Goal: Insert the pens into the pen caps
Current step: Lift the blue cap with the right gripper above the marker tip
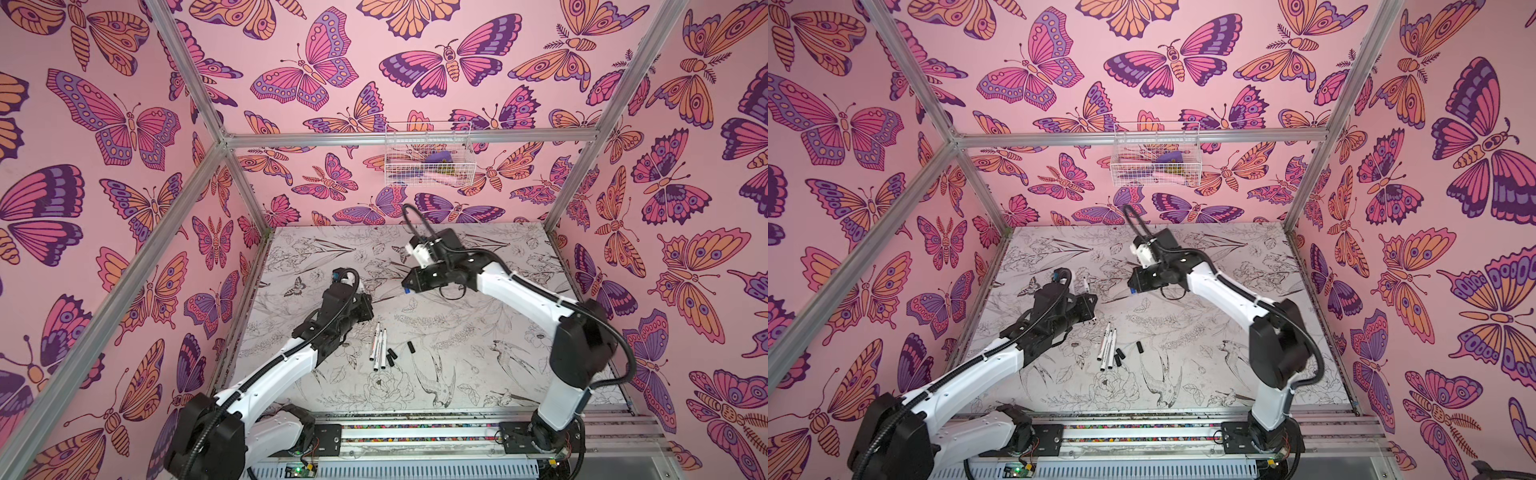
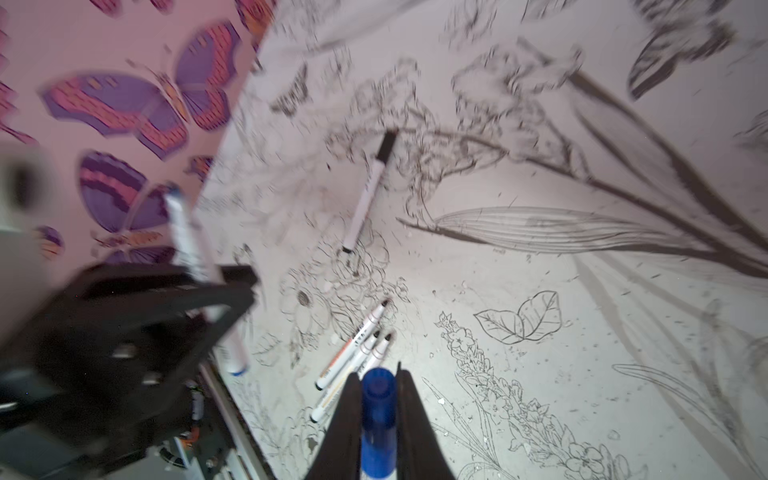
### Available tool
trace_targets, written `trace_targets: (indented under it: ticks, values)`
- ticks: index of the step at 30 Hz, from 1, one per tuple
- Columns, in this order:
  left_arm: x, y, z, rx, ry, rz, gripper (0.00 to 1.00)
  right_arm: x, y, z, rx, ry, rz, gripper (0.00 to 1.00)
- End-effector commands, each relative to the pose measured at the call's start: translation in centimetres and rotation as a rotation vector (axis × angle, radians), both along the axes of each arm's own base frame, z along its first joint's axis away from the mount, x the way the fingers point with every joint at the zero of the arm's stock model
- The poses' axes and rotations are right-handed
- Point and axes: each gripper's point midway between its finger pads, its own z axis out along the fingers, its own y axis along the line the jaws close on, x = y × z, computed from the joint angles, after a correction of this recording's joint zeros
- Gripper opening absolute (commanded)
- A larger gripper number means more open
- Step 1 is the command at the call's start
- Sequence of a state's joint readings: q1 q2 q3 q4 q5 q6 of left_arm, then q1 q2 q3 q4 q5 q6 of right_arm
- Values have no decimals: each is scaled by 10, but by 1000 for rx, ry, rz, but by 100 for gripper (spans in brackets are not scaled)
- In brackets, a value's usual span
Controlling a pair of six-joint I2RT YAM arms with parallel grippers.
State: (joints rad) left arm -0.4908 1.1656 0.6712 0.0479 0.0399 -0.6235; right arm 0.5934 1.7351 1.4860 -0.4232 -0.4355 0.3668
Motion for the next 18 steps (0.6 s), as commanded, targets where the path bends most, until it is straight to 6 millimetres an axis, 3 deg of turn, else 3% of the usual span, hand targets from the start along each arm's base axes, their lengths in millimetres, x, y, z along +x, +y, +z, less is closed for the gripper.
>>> trace_targets:
  ticks: [1, 4, 5, 8, 11, 13, 18]
  values:
    - [-11, -59, 38, -89, -146, -319, 0, 5, -10, 40, 208, 0, -43, 11]
    - [-20, -84, 46, -92, -196, -432, 0, 4, -22, 63, 298, -39, -57, 11]
    - [-24, -92, 50, -98, -219, -471, 0, -2, -24, 79, 328, -77, -45, 11]
    - [-36, -111, 65, -100, -312, -568, 0, -14, -23, 93, 374, -108, 2, 11]
    - [-40, -118, 76, -121, -357, -589, 0, -23, -23, 104, 406, -127, 31, 11]
    - [-37, -123, 64, -120, -328, -595, 0, -27, -23, 110, 429, -140, 47, 11]
    - [-38, -126, 64, -125, -333, -600, 0, -32, -24, 114, 432, -149, 60, 11]
